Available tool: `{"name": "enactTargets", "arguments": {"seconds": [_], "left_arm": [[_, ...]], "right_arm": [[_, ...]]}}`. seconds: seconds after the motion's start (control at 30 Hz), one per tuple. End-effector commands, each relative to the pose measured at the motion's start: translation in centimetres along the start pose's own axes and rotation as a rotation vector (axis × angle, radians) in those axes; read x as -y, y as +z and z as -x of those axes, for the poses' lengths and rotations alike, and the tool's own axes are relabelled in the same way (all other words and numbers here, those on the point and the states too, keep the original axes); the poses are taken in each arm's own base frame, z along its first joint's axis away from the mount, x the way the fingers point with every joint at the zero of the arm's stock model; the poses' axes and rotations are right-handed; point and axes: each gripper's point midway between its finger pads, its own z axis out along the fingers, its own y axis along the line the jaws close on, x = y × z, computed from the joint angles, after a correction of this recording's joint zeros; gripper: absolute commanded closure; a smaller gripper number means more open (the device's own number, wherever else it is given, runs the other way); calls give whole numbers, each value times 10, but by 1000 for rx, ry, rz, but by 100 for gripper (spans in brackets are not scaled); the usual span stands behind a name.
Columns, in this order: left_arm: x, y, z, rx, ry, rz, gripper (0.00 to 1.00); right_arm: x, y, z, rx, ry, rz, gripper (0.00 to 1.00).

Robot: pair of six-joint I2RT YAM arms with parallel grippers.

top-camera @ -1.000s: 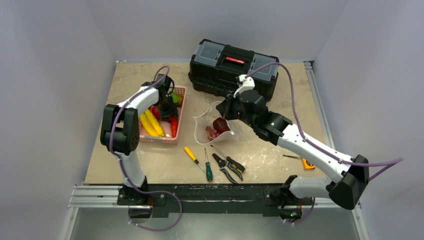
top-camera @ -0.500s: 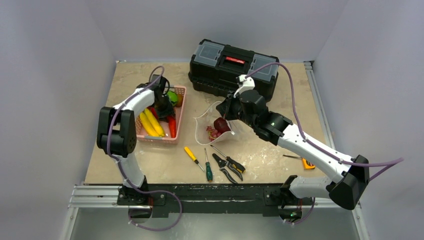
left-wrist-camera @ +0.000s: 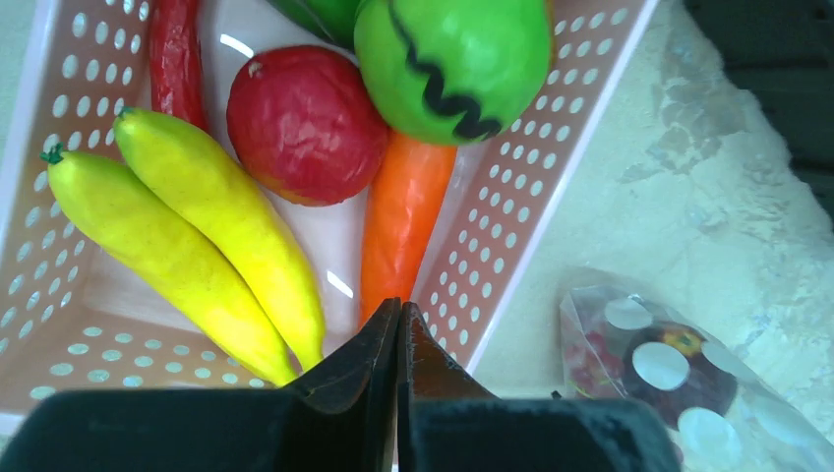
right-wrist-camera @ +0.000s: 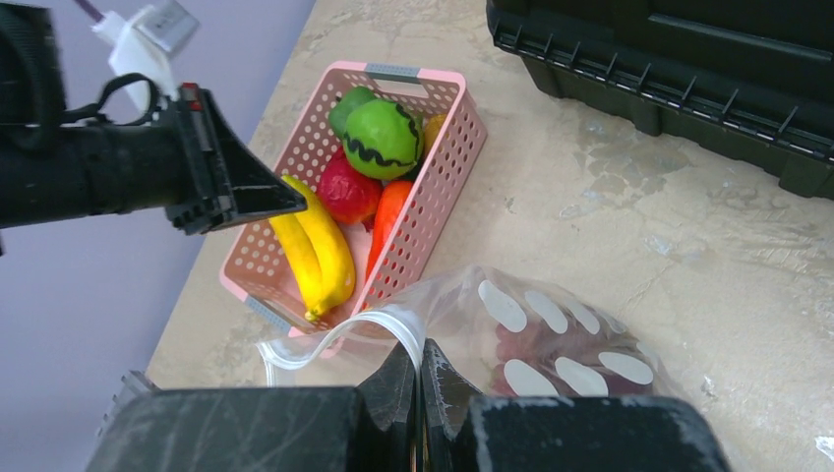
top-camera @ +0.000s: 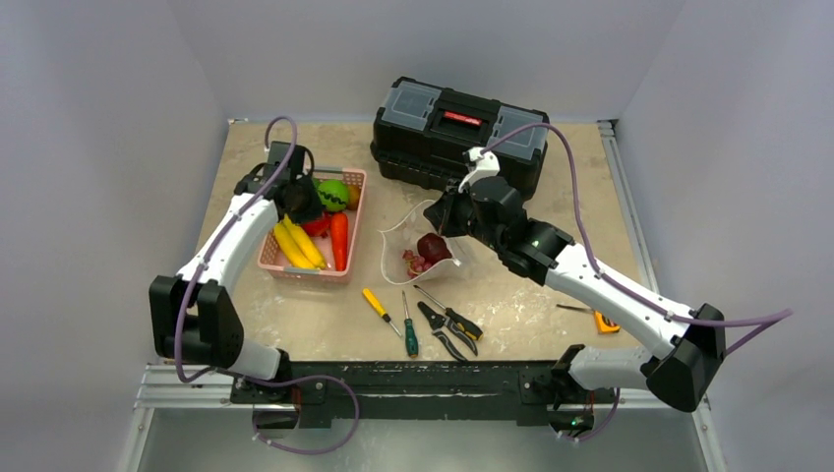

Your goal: Place the food in the zip-top bag and seal the zipper

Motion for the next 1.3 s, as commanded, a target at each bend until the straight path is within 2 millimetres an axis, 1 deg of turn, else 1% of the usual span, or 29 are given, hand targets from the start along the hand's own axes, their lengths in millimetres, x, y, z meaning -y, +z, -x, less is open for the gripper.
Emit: {"name": "enactTargets", "arguments": {"seconds": [0.0, 0.07, 0.1, 0.17, 0.2, 0.23, 0.37, 0.47, 0.57, 0.63, 0.73, 0.87, 0.93, 1.1, 1.13, 1.17, 1.2, 1.27], "left_arm": [[1, -8, 5, 47, 33, -15, 100], [3, -4, 3, 15, 43, -17, 99], [3, 0, 0, -9, 46, -10, 91], [4, 8, -5, -56, 60, -2, 68], [4, 13, -8, -80, 64, 6, 61], [5, 18, -11, -103, 67, 14, 57], [1, 31, -27, -171, 92, 74, 51], [3, 36, -44, -187, 114, 105, 46], [8, 45, -66, -209, 107, 108, 42], [4, 56, -80, -239, 73, 116, 42], [-3, 68, -93, -268, 49, 139, 42], [-9, 68, -97, -212, 50, 141, 45], [-10, 68, -96, -178, 46, 132, 46], [-12, 65, -100, -151, 62, 189, 46], [-11, 65, -99, -149, 57, 189, 50], [-10, 65, -99, -143, 53, 185, 57], [-10, 65, -97, -135, 54, 183, 66], [-10, 60, -91, -110, 60, 178, 78]], "right_arm": [[-18, -3, 28, 67, 17, 38, 100], [-19, -2, 30, 75, 15, 42, 100], [-19, -2, 30, 77, 17, 43, 100], [-20, 0, 28, 70, 21, 47, 100], [-20, 1, 27, 67, 22, 48, 100], [-19, 1, 26, 62, 21, 46, 100], [-18, 0, 23, 65, 29, 52, 100], [-19, -4, 24, 65, 31, 59, 100], [-19, -9, 26, 75, 30, 65, 100], [-19, -12, 26, 84, 34, 73, 100], [-18, -15, 25, 85, 35, 76, 100], [-16, -20, 29, 100, 22, 67, 100], [-15, -21, 31, 109, 15, 62, 100], [-16, -21, 29, 106, 15, 74, 100], [-16, -21, 30, 107, 14, 74, 100], [-16, -22, 30, 108, 13, 74, 100], [-17, -23, 32, 113, 12, 76, 100], [-18, -25, 33, 117, 13, 79, 100]]}}
